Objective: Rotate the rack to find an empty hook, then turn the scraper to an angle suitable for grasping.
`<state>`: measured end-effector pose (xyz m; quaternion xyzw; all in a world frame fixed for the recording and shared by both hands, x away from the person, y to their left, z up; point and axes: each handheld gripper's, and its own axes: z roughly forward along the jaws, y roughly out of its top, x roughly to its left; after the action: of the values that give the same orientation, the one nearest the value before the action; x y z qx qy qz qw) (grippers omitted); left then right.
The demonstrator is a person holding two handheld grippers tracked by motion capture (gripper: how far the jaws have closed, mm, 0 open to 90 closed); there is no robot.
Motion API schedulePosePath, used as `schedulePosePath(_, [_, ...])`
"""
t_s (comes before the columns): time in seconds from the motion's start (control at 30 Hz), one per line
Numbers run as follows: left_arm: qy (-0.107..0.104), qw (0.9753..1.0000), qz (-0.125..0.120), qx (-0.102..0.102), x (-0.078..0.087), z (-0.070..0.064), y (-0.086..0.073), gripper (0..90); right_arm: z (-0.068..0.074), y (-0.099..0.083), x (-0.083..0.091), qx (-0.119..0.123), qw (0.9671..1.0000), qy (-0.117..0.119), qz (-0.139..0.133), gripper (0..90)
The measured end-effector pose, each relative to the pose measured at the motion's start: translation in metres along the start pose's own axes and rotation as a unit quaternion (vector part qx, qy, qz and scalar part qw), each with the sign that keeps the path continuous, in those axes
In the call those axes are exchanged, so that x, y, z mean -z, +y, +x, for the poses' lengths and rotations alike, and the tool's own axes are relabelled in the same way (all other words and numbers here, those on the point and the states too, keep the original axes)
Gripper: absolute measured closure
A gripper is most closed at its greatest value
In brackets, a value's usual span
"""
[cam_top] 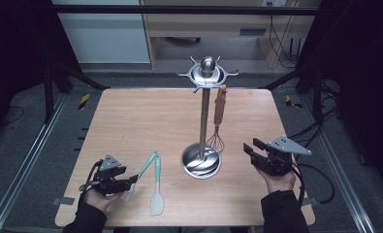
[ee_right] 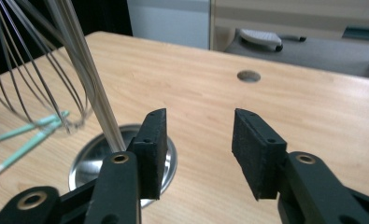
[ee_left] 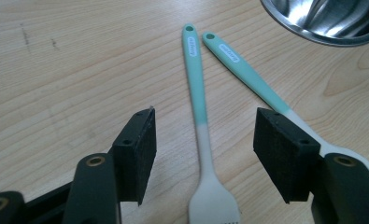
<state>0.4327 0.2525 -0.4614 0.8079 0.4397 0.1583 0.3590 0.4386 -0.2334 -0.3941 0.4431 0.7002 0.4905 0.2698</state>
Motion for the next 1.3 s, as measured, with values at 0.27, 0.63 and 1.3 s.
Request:
schedulePosePath(0.27, [-0.012,0.9999,0.001,-0.007,-0.005,-0.014,0.005,39.1,-0.006,-0.024,-0.008,0.003,0.9996,-0.004,0.028,50.3])
schedulePosePath(0.63, [-0.019,0.9996,0.011,-0.016,-0.014,-0.032,0.008,40.5,-0.009,-0.046,-0.004,0.014,0.9985,-0.001,0.052,47.4])
schedulePosePath(1.3, [-0.010,0.9967,0.068,-0.044,-0.041,-0.062,0.011,46.8,-0.011,-0.058,0.000,0.010,0.9976,-0.010,0.068,45.9])
